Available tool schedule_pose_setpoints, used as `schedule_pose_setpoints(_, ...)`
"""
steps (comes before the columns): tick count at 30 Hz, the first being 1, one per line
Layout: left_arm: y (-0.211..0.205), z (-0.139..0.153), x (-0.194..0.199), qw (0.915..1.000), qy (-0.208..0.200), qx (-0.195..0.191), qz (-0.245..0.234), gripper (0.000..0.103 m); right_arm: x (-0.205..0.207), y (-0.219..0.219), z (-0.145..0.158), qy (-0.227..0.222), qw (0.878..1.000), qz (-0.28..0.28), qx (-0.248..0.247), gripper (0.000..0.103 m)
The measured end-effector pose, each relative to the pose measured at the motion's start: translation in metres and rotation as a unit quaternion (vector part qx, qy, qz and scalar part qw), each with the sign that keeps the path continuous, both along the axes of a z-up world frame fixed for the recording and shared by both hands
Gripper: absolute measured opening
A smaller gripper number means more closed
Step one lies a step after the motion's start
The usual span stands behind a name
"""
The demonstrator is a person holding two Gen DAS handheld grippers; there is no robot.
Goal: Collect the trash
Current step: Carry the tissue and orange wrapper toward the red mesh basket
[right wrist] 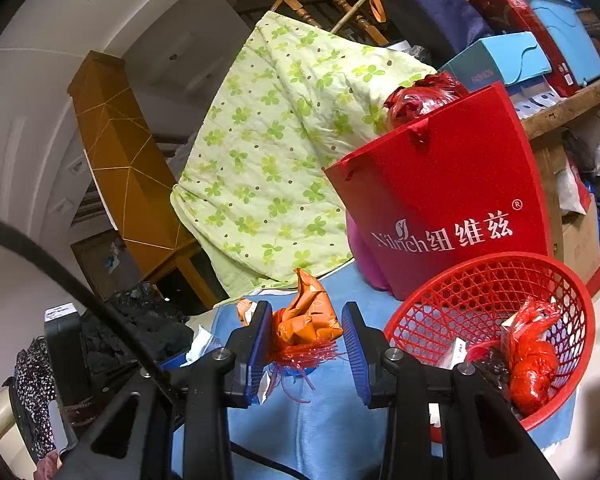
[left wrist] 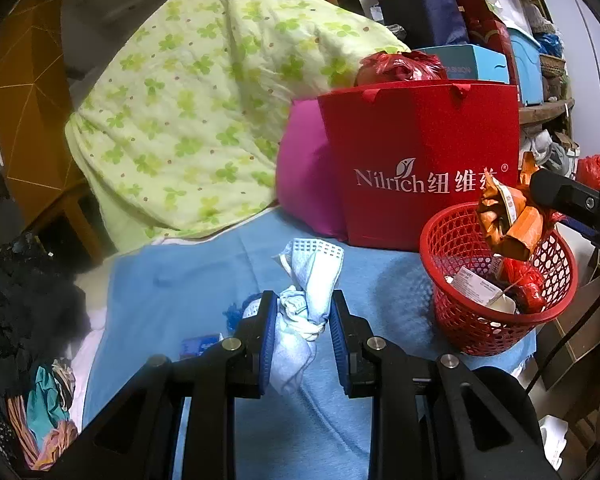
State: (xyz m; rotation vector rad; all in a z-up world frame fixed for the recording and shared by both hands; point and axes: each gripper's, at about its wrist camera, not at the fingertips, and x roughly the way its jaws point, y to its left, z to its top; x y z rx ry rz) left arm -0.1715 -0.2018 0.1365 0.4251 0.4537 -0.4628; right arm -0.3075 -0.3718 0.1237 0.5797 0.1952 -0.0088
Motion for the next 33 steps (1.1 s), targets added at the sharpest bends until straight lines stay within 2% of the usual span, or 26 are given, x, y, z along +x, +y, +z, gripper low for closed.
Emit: schedule_pose_setpoints(33, -0.027, -0.007, -0.006, 0.9991, 0.0, 0.027, -0.033, 0.028, -0.012, -0.029, -0.011, 0.001, 0.999, -0.024, 0.028, 0.039)
